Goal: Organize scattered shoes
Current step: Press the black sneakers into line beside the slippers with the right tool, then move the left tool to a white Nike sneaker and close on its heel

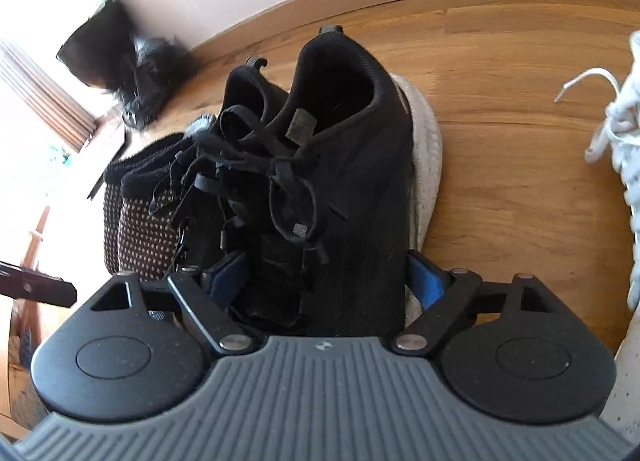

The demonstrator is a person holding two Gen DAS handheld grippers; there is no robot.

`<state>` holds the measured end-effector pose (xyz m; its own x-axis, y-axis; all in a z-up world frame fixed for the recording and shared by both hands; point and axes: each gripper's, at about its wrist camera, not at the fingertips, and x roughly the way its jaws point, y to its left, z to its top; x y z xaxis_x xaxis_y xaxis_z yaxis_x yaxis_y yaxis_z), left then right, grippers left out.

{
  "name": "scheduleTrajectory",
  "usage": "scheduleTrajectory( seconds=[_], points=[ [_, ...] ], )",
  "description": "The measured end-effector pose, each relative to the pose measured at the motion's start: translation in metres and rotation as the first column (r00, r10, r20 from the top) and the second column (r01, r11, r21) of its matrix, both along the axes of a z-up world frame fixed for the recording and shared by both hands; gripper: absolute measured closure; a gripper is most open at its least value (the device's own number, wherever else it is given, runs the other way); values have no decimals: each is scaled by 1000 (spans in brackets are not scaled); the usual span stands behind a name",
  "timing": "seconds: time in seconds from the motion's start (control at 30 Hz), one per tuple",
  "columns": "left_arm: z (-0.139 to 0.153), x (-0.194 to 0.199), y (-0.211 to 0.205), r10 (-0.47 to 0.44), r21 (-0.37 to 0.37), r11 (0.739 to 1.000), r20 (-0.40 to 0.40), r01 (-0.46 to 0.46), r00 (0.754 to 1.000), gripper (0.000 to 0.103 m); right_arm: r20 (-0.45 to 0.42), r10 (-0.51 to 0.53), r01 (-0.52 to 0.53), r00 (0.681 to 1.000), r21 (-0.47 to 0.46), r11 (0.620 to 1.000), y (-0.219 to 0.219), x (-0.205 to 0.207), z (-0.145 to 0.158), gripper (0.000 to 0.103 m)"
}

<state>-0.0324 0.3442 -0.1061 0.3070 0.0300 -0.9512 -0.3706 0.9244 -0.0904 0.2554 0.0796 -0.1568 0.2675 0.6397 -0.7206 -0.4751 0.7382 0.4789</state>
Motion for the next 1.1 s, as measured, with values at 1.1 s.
scheduleTrajectory(
  seconds=[1.1],
  points=[
    [-36,194,-210,-188,-156,963,193,219,963,24,-73,-1,2,997,21,1000,-394,-25,93,7]
  ],
)
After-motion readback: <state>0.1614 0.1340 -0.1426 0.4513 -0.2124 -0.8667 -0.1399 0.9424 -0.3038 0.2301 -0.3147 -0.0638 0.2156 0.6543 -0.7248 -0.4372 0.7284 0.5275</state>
